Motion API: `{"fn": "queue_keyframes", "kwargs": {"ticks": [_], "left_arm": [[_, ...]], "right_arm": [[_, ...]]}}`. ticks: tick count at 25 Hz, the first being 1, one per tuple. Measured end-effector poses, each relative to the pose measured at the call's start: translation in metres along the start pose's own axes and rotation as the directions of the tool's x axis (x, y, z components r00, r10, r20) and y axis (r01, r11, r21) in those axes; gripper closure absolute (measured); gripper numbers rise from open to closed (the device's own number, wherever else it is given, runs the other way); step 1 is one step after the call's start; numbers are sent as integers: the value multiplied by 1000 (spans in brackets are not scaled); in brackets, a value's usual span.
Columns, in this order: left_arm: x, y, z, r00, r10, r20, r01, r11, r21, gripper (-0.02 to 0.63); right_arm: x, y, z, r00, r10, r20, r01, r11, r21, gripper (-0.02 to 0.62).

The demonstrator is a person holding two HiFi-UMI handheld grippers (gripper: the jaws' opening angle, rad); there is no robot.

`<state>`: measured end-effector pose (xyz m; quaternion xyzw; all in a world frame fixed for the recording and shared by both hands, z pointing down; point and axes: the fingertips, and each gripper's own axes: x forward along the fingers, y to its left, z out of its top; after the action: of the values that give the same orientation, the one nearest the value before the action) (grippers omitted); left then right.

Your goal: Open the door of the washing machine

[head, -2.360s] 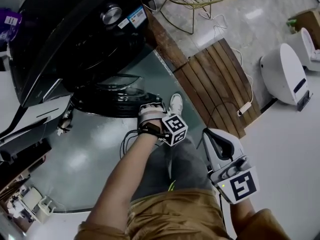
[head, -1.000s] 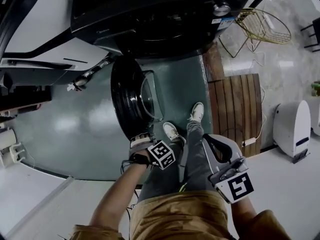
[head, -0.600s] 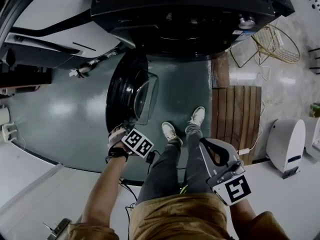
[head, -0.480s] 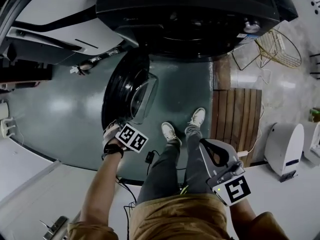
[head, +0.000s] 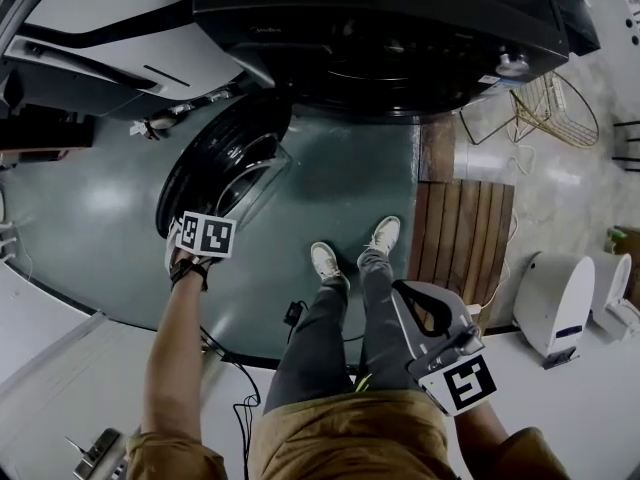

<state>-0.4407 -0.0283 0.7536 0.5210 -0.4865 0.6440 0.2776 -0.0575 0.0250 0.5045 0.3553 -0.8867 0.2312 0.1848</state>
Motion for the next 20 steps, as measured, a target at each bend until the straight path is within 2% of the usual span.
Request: {"fn": "queue_keyframes", "kwargs": {"ticks": [6,8,12,14,20], "left_arm": [[10,44,12,997,73,9,-72,993,-88,454],[15,56,15,994,110,15,-109,990,-94,454],[27,83,21,976,217,4,-217,976,37,454],[32,93,26,970,242,-1,-241,967,86,458],[41,123,40,958,288,11,-288,951,109,459]], "right_arm": [[1,-6,-1,1000,-8,-23,8,1000,-1,591],[2,-8,-2,999,-10,-31,10,1000,-3,591],[8,-9,-1,999,-9,-46,9,1000,-5,591],[11,-10,0,999,-9,-52,9,1000,-8,591],[25,-4,6,998,0,-63,-1,1000,-16,591]]}}
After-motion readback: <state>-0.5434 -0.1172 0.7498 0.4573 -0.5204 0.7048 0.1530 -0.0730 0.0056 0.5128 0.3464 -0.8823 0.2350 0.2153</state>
